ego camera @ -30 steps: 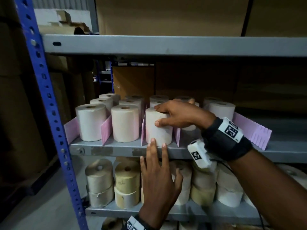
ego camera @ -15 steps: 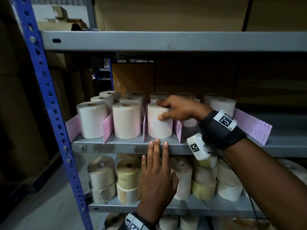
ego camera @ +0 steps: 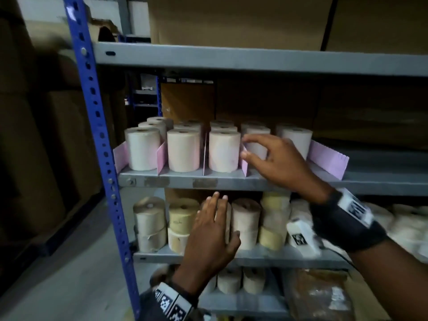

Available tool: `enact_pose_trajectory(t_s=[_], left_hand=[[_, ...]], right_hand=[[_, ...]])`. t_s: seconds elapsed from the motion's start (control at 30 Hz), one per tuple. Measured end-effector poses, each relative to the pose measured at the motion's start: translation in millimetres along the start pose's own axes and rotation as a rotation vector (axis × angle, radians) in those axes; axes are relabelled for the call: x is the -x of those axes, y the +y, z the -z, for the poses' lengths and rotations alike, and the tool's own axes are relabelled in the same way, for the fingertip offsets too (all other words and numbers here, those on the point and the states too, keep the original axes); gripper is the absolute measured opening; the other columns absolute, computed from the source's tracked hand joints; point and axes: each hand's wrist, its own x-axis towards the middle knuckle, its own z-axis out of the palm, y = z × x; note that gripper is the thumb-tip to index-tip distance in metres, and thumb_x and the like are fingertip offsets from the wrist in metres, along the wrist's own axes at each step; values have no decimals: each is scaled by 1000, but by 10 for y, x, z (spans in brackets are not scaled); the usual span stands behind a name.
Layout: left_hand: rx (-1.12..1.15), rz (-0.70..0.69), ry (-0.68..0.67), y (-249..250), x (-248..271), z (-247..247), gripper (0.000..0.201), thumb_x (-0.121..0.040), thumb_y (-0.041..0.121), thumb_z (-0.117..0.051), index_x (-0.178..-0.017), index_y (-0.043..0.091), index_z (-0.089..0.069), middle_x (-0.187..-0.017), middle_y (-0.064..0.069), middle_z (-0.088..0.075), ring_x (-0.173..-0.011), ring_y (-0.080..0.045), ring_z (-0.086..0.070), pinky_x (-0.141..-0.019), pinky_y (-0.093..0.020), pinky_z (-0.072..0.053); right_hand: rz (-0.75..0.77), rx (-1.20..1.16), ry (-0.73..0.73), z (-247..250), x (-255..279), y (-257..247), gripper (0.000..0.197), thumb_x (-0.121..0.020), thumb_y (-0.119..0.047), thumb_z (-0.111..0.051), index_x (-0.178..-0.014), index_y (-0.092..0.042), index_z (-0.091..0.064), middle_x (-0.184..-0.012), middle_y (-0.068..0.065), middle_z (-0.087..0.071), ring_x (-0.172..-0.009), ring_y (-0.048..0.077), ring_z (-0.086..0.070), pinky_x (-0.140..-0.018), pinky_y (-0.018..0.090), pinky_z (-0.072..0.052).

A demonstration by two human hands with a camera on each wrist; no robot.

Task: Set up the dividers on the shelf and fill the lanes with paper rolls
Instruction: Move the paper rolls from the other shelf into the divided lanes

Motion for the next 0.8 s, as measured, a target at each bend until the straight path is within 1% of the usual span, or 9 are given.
enact_pose_trajectory(t_s=[0.1, 0.23, 0.27, 0.33, 0.4, 0.5, 0.63, 0.67, 0.8], left_hand=[[146, -49, 40, 138, 307, -83, 77, -97, 44, -51, -161, 17, -18, -169, -2, -14, -156, -17, -13, -125, -36, -22], [317, -38, 2, 419, 643, -350, 71, -98, 42, -53, -160, 21, -24, -167, 0, -22, -154, -17, -20, -123, -34, -26], [347, -33, -22, 498, 698, -415, 70, -99, 42, -53, -160, 23, -24, -167, 3, -21, -153, -15, -20, -123, -30, -25], [394, -41, -62, 655, 772, -553, 68, -100, 43, -51, -159, 27, -23, -167, 8, -21, -152, -11, -23, -118, -23, -26], [439, -50, -101, 821, 784, -677, 65, -99, 45, -50, -158, 29, -27, -165, 10, -25, -150, -10, -28, -117, -25, -30], [450, -78, -138, 1116, 753, -845, 62, -96, 48, -46, -154, 28, -36, -160, 10, -35, -145, -11, -35, -115, -26, -32], [504, -197, -183, 1622, 639, -1148, 55, -92, 43, -55, -144, 26, -51, -149, 8, -49, -135, -12, -47, -107, -25, -40], [529, -215, -205, 1731, 596, -1229, 54, -91, 41, -57, -143, 27, -51, -148, 8, -50, -135, -13, -48, -108, -25, -41], [583, -282, -245, 2318, 291, -1611, 50, -92, 40, -57, -140, 27, -55, -143, 8, -55, -131, -13, -51, -108, -25, -39]], right_hand=[[-94, -28, -5, 74, 758, -40, 34, -88, -41, -66, -119, -27, -68, -120, -11, -68, -104, -6, -59, -91, 18, -45], [-266, 26, -46, 174, 1595, 150, 26, -84, -31, -75, -109, -26, -72, -106, -11, -73, -70, -22, -53, -70, 0, -37], [-309, 52, -62, 225, 1747, 216, 26, -84, -33, -75, -108, -28, -72, -106, -12, -73, -70, -23, -54, -69, -1, -36], [-390, 95, -83, 350, 2047, 360, 28, -84, -41, -71, -110, -30, -71, -109, -16, -71, -87, -15, -60, -79, 7, -43], [-471, 121, -88, 486, 2333, 501, 31, -85, -46, -68, -111, -31, -70, -109, -18, -69, -99, -3, -63, -82, 11, -45], [-570, 152, -77, 694, 2677, 685, 31, -84, -44, -71, -112, -31, -70, -106, -21, -66, -94, 0, -64, -73, 4, -45], [-674, 212, -57, 1042, 3021, 988, 31, -84, -35, -73, -113, -25, -70, -108, -12, -70, -93, 12, -68, -73, 29, -57], [-689, 223, -58, 1118, 3068, 1064, 32, -85, -35, -72, -114, -24, -70, -109, -11, -70, -94, 12, -67, -76, 31, -57], [-695, 305, -48, 1576, 3227, 1558, 33, -86, -40, -69, -116, -26, -69, -111, -14, -69, -101, 1, -63, -86, 18, -50]])
